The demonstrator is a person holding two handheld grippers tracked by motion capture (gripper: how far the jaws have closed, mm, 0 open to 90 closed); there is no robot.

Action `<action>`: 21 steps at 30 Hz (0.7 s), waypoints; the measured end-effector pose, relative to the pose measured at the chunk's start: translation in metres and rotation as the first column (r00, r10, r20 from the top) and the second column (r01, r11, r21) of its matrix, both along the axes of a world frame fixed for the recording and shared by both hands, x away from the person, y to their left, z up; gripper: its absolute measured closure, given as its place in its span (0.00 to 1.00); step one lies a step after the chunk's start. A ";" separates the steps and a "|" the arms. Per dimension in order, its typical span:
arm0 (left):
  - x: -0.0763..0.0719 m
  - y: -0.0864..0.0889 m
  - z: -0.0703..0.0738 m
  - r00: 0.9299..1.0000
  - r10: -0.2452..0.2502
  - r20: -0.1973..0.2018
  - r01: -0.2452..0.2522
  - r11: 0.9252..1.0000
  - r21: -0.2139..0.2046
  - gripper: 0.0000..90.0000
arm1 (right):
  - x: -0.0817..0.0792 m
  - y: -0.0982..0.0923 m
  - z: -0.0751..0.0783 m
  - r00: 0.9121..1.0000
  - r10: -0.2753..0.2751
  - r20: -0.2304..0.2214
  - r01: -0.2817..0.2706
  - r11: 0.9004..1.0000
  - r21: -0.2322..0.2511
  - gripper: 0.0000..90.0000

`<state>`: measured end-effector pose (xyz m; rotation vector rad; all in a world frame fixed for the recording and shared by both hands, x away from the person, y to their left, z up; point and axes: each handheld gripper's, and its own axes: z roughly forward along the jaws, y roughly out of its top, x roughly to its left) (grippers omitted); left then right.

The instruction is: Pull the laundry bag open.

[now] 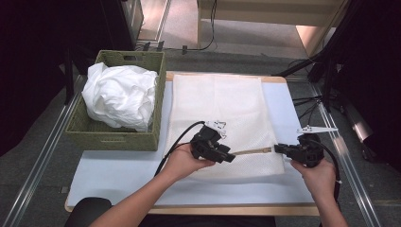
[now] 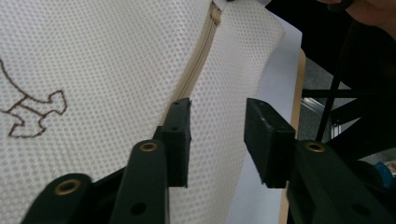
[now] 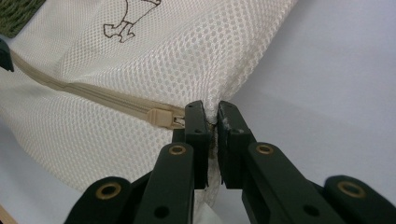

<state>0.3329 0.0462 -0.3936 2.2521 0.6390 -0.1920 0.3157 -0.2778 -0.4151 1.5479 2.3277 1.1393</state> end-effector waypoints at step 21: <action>0.008 -0.063 0.001 0.997 -0.067 0.027 0.066 0.998 0.008 0.82 | -0.001 0.001 0.003 1.000 0.010 0.020 -0.010 1.000 -0.004 0.95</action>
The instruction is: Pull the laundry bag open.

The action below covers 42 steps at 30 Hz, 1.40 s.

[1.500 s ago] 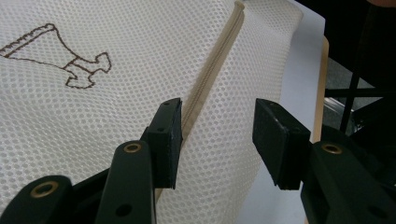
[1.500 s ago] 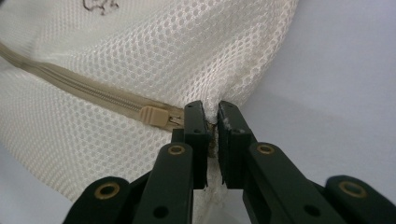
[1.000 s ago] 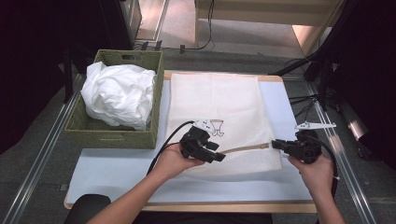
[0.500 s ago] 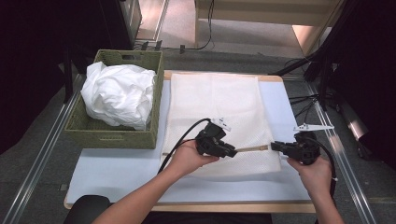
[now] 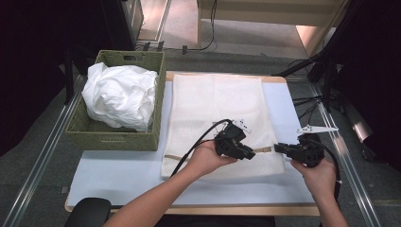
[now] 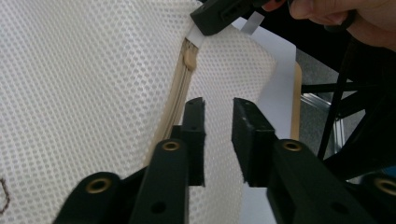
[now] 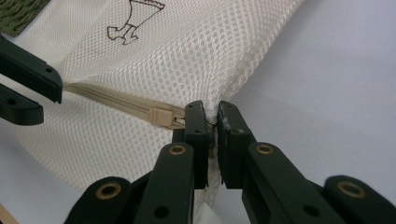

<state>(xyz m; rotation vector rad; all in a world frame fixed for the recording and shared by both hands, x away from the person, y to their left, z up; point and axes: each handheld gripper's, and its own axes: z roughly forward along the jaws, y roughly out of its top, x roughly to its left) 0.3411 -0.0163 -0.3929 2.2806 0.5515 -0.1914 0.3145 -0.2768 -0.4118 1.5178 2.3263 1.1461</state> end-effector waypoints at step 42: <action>0.019 -0.049 -0.033 1.000 -0.020 0.008 0.019 0.997 0.079 0.74 | -0.005 0.008 0.008 0.999 0.027 0.032 -0.026 0.999 -0.027 0.96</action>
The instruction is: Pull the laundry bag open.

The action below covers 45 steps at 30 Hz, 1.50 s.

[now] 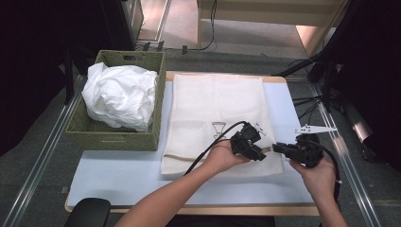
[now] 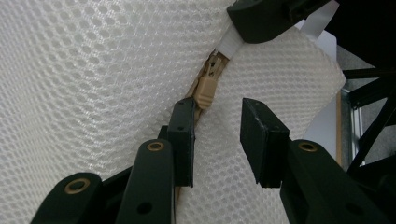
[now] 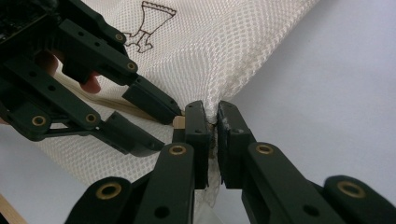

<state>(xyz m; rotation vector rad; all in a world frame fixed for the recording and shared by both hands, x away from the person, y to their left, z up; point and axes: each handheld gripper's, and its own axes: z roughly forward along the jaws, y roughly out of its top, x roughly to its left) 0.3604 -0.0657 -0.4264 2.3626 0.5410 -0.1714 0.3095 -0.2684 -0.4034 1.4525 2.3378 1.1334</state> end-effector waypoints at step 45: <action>0.008 0.002 -0.001 0.989 0.082 -0.120 -0.083 0.997 -0.005 0.98 | 0.003 0.001 -0.001 1.000 0.004 -0.015 -0.004 1.000 -0.003 0.96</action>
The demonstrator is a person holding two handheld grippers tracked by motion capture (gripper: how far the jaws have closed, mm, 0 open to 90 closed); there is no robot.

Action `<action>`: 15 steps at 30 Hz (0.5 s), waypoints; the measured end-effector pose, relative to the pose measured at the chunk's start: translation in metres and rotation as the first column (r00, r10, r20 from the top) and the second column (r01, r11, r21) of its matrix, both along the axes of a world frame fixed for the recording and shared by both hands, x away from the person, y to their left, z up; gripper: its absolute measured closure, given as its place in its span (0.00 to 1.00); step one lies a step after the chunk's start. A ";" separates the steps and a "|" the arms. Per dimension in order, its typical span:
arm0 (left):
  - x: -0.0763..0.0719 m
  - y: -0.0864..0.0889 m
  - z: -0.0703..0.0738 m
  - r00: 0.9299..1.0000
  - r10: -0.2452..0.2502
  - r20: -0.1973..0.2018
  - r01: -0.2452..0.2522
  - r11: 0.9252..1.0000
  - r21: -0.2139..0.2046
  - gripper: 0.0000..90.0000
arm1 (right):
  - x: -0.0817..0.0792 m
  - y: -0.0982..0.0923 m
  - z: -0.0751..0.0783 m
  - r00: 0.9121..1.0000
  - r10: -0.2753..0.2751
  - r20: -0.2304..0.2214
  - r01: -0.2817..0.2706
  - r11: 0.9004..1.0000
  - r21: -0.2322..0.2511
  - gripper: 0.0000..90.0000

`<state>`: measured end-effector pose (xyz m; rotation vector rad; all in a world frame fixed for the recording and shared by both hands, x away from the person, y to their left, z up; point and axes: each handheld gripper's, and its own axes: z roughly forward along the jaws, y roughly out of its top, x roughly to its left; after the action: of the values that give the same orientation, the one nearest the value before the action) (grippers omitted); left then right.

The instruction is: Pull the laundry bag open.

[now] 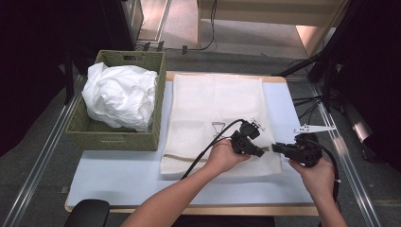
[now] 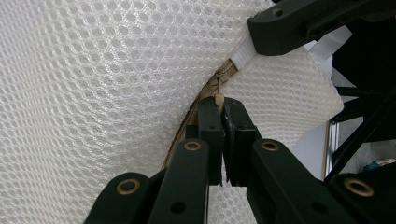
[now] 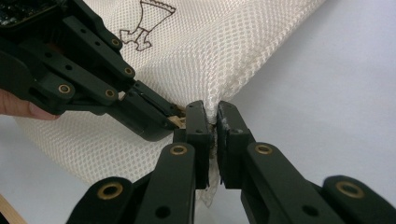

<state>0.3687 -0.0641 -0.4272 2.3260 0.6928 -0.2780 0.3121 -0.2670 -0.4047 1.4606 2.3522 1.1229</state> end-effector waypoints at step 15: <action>-0.002 0.017 -0.002 1.000 0.011 0.013 -0.012 0.999 0.044 0.98 | 0.002 -0.006 -0.004 1.000 -0.008 0.003 0.007 1.000 0.016 0.96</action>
<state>0.3672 -0.0473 -0.4288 2.3627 0.7126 -0.2447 0.3138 -0.2729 -0.4084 1.4702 2.3388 1.1440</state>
